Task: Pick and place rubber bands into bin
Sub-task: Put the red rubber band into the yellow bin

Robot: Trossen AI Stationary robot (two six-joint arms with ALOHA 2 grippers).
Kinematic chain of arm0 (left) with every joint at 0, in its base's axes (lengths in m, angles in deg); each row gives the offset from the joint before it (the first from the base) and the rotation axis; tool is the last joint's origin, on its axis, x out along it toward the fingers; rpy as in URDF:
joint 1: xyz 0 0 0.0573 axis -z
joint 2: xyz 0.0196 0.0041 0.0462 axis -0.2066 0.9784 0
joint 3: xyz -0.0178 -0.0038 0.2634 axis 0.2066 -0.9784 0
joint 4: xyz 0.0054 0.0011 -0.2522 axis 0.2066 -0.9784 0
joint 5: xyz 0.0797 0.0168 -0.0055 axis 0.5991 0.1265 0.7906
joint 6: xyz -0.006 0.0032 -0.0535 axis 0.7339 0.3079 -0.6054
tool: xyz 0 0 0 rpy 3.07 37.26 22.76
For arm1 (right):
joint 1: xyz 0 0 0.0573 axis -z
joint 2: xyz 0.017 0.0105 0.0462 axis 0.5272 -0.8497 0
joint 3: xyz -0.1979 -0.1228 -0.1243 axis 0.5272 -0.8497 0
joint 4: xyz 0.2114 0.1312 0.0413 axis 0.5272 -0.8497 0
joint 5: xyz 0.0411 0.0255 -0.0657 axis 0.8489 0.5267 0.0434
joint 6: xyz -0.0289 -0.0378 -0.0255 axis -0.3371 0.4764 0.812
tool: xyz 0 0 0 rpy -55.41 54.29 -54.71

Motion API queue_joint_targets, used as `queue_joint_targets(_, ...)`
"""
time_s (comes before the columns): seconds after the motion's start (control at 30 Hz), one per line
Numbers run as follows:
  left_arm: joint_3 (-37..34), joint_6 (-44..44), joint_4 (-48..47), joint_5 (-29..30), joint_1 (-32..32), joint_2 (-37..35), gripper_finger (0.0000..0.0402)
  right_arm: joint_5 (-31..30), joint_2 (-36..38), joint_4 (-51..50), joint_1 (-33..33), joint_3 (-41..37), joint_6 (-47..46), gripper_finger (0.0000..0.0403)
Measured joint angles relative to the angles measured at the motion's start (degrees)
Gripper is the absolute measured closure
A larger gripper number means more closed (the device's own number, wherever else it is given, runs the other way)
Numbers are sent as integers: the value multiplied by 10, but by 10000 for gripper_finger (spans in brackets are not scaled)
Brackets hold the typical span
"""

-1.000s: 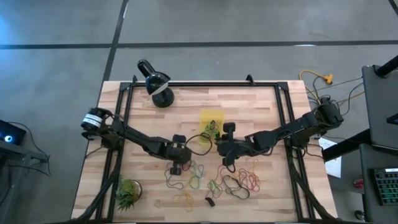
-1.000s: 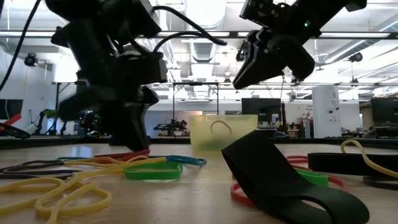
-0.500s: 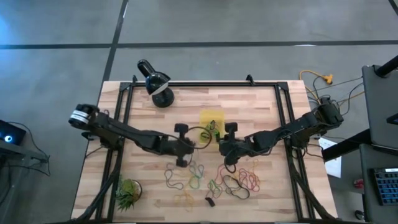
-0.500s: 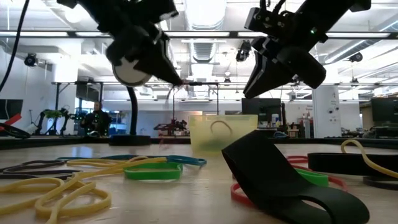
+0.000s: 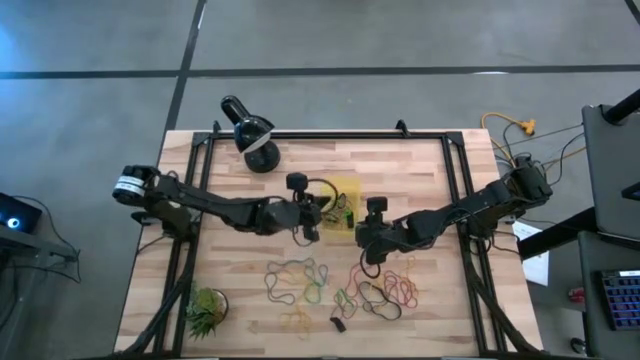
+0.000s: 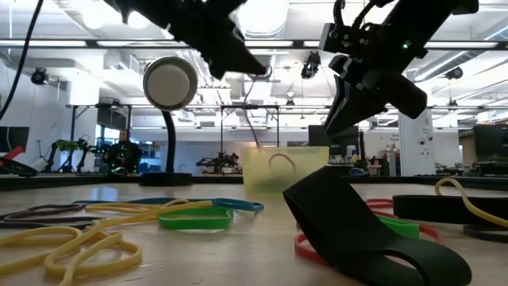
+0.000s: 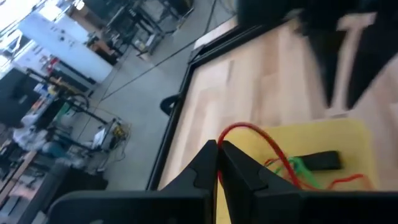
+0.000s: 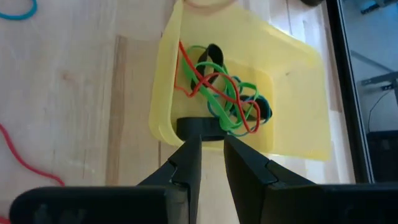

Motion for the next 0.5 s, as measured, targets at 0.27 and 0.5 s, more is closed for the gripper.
queue_joint_targets(0.27,0,-1,41,-82,-59,27,402,1,0,-9,0,0,-12,342)
queue_joint_targets(0.5,1,-1,49,-121,-83,71,402,1,0,-28,0,-1,-28,342)
